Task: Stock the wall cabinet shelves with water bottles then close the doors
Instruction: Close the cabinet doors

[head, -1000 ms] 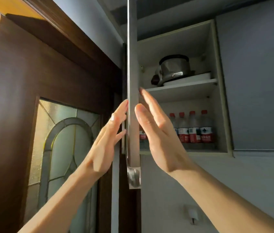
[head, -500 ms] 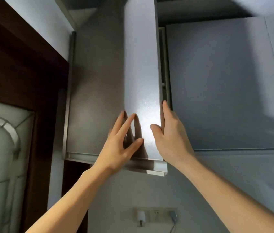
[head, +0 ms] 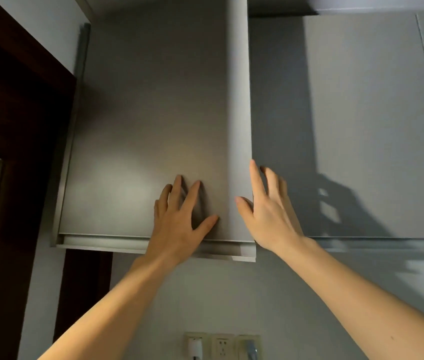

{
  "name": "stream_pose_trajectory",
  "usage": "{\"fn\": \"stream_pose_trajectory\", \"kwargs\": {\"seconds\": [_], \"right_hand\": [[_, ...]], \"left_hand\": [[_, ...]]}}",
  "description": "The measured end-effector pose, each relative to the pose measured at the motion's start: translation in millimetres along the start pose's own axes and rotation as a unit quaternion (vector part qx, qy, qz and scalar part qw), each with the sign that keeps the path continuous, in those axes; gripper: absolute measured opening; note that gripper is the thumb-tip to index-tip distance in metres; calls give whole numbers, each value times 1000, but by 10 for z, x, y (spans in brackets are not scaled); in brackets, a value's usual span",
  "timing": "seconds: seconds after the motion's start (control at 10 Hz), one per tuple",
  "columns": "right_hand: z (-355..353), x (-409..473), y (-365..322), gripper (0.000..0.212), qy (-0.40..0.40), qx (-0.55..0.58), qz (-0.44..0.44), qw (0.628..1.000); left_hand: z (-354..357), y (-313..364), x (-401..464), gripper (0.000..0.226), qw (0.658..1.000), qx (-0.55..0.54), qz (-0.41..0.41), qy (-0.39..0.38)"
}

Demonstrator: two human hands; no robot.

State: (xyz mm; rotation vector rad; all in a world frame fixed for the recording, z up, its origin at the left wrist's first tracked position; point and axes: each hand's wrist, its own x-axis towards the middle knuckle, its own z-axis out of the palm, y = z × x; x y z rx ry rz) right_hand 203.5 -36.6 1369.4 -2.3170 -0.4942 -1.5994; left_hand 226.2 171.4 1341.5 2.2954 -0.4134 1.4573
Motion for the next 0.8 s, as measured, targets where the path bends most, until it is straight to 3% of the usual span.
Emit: {"fn": "stream_pose_trajectory", "kwargs": {"seconds": [0.5, 0.6, 0.7, 0.8], "right_hand": [[769, 227, 703, 76, -80, -131, -54, 987], [749, 225, 723, 77, -96, -131, -48, 986], [649, 160, 626, 70, -112, -70, -29, 991], [455, -58, 526, 55, -91, 44, 35, 994]], "left_hand": [[677, -19, 201, 67, 994, 103, -43, -21], [649, 60, 229, 61, 996, 48, -71, 18], [561, 204, 307, 55, 990, -79, -109, 40], [364, 263, 273, 45, 957, -238, -160, 37]]}}
